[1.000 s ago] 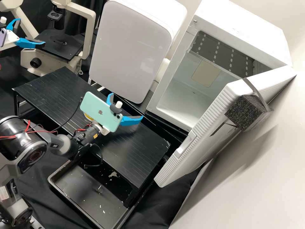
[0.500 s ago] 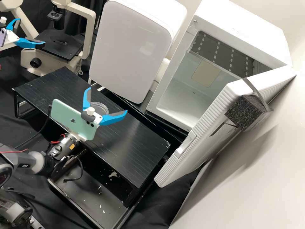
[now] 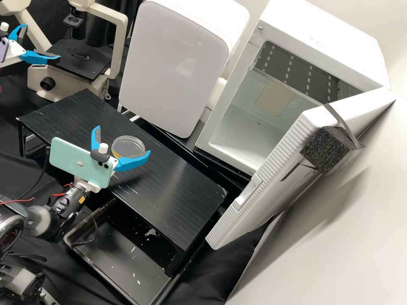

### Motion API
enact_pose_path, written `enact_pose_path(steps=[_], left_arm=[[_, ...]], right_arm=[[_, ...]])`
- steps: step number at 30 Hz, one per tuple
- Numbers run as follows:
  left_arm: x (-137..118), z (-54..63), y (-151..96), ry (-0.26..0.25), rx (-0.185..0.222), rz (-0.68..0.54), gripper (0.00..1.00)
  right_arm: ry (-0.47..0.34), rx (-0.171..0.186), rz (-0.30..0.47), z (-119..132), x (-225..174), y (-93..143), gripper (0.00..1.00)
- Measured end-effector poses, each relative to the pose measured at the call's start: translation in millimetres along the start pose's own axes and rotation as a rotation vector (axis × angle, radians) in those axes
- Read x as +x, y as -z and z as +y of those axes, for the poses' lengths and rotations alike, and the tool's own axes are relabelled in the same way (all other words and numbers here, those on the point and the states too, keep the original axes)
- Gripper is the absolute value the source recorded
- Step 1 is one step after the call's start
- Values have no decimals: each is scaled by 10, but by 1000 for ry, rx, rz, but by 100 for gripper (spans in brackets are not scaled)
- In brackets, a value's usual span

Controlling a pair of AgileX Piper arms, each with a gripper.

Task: Place the petri dish in the incubator

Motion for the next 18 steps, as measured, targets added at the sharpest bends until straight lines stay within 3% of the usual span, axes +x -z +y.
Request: enact_pose_path(steps=[18], left_arm=[[0,0,0,0,0,0,100]], right_arm=[[33,5,-91,-66,190,-198,100]])
